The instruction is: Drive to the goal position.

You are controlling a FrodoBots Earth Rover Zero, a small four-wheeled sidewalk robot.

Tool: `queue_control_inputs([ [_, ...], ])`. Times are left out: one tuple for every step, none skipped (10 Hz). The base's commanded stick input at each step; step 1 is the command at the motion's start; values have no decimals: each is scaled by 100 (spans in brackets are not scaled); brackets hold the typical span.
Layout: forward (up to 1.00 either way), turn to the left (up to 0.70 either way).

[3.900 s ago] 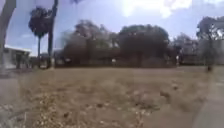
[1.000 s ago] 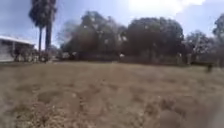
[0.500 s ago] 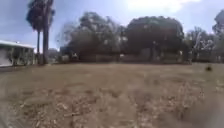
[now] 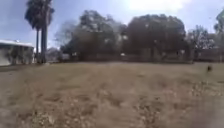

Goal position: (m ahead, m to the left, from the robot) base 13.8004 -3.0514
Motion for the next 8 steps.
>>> queue_control_inputs([
  [70, 0],
  [70, 0],
  [70, 0],
  [70, 0],
  [70, 0],
  [70, 0],
  [70, 0],
  [70, 0],
])
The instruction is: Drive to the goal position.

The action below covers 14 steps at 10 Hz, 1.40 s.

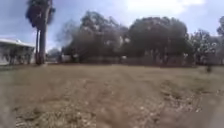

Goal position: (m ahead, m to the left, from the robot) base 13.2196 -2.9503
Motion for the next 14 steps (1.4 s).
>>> queue_control_inputs([
  [70, 0],
  [70, 0],
  [70, 0],
  [70, 0],
  [70, 0],
  [70, 0],
  [70, 0],
  [70, 0],
  [70, 0],
  [70, 0],
  [70, 0],
  [70, 0],
  [70, 0],
  [70, 0],
])
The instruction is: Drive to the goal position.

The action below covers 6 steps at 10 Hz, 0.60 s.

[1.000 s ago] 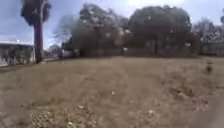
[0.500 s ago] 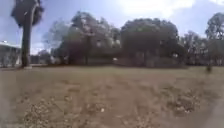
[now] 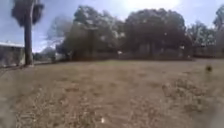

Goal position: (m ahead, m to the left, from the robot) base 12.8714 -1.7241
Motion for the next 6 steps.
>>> queue_control_inputs([
  [70, 0],
  [70, 0],
  [70, 0],
  [70, 0],
  [70, 0],
  [70, 0],
])
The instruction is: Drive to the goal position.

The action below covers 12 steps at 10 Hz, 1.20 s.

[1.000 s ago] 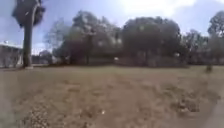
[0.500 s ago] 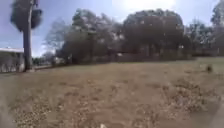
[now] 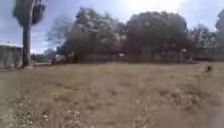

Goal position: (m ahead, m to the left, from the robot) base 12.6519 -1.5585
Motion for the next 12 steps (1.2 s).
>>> queue_control_inputs([
  [70, 0],
  [70, 0],
  [70, 0],
  [70, 0],
  [70, 0],
  [70, 0],
  [70, 0],
  [70, 0],
  [70, 0],
  [70, 0],
  [70, 0],
  [70, 0],
])
